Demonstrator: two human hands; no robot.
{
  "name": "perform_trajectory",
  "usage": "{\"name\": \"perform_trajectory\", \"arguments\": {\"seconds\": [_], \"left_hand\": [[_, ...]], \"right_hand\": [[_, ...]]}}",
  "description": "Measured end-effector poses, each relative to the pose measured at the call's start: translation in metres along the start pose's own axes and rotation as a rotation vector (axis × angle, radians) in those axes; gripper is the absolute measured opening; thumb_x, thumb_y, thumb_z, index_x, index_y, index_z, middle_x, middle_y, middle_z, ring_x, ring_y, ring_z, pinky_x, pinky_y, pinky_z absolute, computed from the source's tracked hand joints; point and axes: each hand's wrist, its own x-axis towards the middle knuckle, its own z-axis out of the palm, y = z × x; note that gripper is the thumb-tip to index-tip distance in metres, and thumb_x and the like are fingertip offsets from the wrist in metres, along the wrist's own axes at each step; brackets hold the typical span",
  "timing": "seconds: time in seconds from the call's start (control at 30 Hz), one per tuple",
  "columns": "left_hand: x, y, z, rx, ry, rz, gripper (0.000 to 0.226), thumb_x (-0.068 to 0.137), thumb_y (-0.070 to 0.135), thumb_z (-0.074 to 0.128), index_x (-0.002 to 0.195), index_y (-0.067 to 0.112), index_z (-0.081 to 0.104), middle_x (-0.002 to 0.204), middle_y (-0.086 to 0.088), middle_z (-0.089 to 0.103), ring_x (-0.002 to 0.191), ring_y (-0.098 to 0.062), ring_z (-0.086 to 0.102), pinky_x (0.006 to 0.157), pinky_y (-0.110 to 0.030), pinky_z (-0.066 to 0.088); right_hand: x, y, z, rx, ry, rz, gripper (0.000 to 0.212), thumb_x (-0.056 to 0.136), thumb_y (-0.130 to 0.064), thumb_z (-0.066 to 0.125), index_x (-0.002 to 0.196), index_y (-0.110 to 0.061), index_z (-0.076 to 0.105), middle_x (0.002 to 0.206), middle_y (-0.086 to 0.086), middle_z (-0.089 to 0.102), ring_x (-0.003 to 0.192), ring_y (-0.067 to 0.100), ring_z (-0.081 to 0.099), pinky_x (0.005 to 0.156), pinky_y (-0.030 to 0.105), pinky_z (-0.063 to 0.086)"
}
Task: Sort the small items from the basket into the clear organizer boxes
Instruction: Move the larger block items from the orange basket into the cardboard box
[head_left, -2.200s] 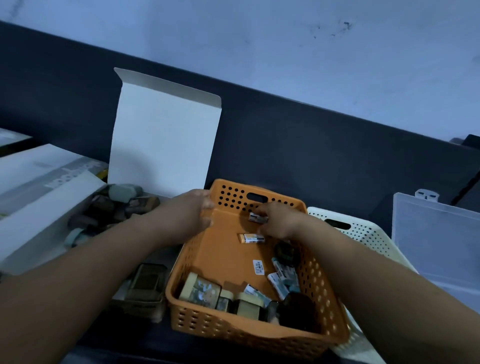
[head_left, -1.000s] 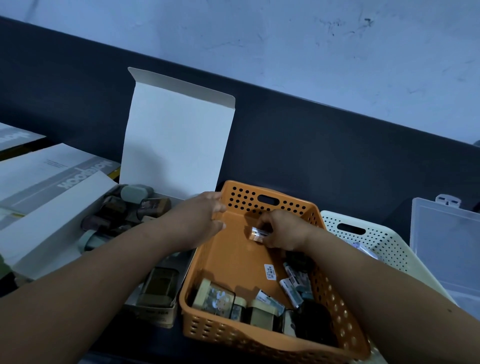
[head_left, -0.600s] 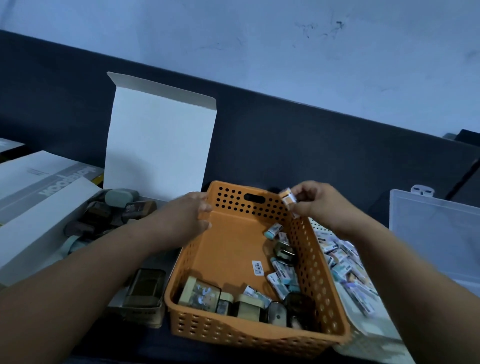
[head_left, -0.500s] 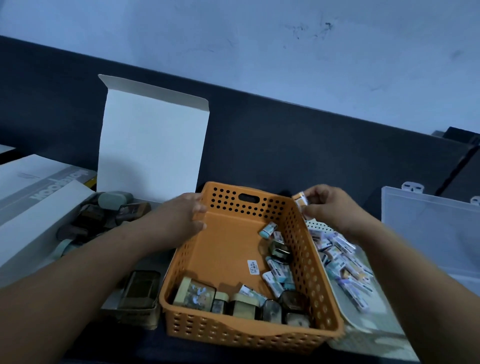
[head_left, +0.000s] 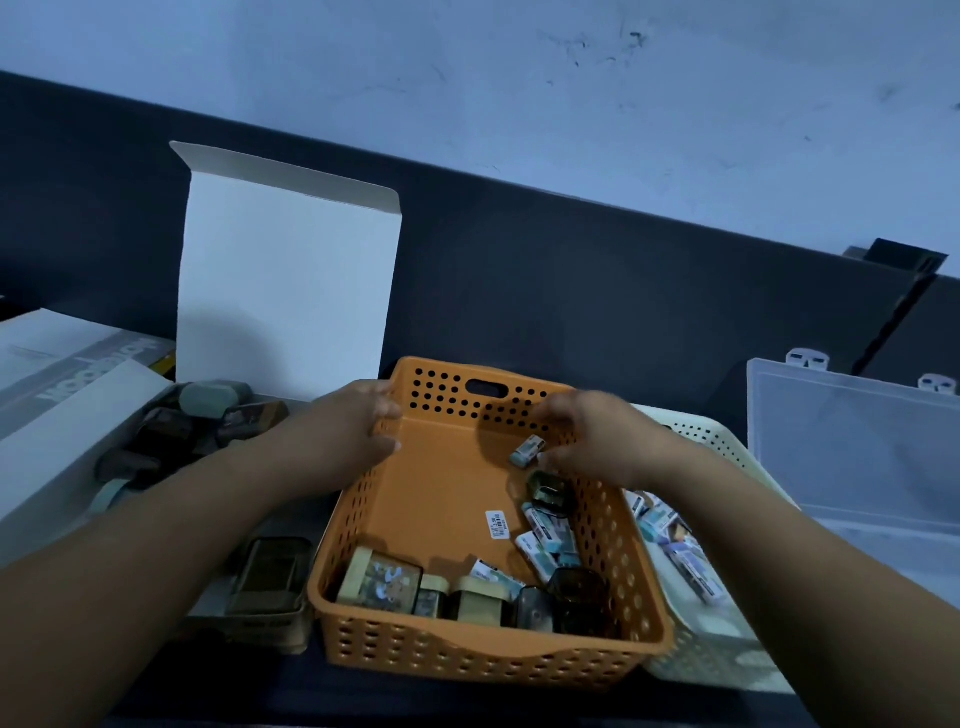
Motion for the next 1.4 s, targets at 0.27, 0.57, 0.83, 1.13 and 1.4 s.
{"name": "perform_trajectory", "arguments": {"seconds": [0.27,0.57,0.83,1.13,1.4], "left_hand": [[-0.001,-0.003,0.000,-0.018,0.006,-0.004,0.046,0.095,0.026,0.054,0.140,0.021,0.045,0.156,0.012,0.020,0.127,-0.012,0.042,0.088,-0.026,0.041],[-0.007,0.029,-0.005,0.218,0.077,0.104,0.059,0.090,0.034,0.061,0.143,0.025,0.038,0.154,0.005,0.028,0.139,-0.015,0.028,0.111,-0.033,0.027],[-0.014,0.112,0.037,0.071,-0.514,0.270,0.053,0.093,0.035,0.057,0.142,0.022,0.041,0.135,0.003,0.051,0.114,-0.005,0.048,0.081,-0.016,0.039],[-0.005,0.117,0.067,0.071,-0.747,0.215,0.045,0.092,0.032,0.059,0.136,0.029,0.047,0.129,0.009,0.053,0.112,-0.007,0.052,0.093,-0.025,0.042],[-0.004,0.106,0.060,0.009,-0.531,0.196,0.038,0.091,0.016,0.054,0.128,0.025,0.053,0.106,0.001,0.065,0.079,-0.008,0.062,0.066,-0.026,0.052]], "right_hand": [[0.025,-0.010,0.029,-0.402,-0.343,-0.013,0.026,0.078,-0.028,0.073,0.101,-0.022,0.064,0.094,-0.002,0.065,0.088,0.019,0.062,0.077,0.034,0.054],[-0.007,-0.002,-0.007,0.344,-0.086,-0.002,0.036,0.077,-0.019,0.080,0.106,-0.029,0.063,0.099,-0.007,0.069,0.090,0.011,0.066,0.084,0.028,0.053],[-0.033,0.031,-0.014,0.500,0.074,0.004,0.037,0.072,-0.018,0.083,0.105,-0.021,0.067,0.095,0.000,0.072,0.088,0.019,0.070,0.084,0.041,0.057],[-0.048,0.038,-0.012,0.569,0.109,-0.039,0.036,0.073,-0.018,0.083,0.105,-0.021,0.067,0.093,0.001,0.072,0.088,0.018,0.069,0.079,0.033,0.056],[-0.042,0.028,-0.013,0.542,0.082,-0.069,0.038,0.075,-0.019,0.081,0.109,-0.020,0.066,0.098,-0.004,0.069,0.086,0.009,0.066,0.074,0.023,0.055]]}}
